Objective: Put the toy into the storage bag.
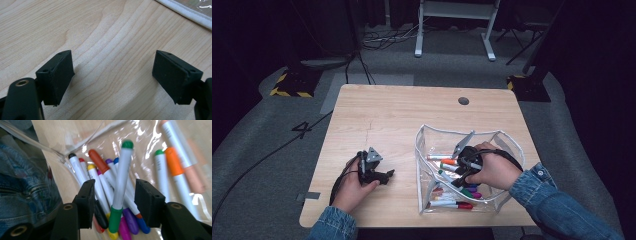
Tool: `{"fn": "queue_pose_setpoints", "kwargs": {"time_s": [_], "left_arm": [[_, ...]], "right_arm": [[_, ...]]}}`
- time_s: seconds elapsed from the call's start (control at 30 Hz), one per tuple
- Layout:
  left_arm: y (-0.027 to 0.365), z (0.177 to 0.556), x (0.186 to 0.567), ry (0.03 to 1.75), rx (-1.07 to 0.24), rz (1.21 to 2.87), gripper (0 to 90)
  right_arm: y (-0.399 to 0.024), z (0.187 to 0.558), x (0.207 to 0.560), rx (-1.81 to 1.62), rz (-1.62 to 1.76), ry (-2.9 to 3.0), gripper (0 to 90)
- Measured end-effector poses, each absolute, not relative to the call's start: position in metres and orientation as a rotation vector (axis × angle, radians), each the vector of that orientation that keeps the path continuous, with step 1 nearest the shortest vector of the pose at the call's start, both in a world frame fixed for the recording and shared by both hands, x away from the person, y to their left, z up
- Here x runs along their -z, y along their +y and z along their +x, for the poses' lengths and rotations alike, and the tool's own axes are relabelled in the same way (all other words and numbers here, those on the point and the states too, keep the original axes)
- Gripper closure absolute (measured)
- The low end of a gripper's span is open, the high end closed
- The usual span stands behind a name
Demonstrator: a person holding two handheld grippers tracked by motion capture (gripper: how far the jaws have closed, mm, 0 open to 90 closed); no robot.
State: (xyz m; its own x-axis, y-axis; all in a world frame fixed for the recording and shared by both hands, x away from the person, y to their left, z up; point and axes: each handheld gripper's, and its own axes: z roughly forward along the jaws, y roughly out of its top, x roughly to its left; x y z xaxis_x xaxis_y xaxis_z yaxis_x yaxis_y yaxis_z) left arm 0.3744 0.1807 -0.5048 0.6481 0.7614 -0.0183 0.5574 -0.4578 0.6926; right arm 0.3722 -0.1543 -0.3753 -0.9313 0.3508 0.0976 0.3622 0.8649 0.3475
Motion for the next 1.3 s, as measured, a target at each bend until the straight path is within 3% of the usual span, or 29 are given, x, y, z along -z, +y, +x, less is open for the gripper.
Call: {"fn": "queue_pose_setpoints", "kwargs": {"time_s": [0.73, 1.03, 1.3], "left_arm": [[0.181, 0.373, 0.505, 1.031, -0.402, 2.174, 17.7], [0.182, 0.371, 0.505, 1.037, -0.396, 2.172, 17.7], [0.182, 0.371, 0.505, 1.037, -0.396, 2.172, 17.7]], "right_arm": [[-0.245, 0.382, 0.266, 1.176, -0.926, -3.037, 52.2], [-0.297, 0.414, 0.282, 1.198, -1.254, -2.962, 51.0], [-0.321, 0.425, 0.301, 1.319, -1.336, -2.767, 49.0]]}}
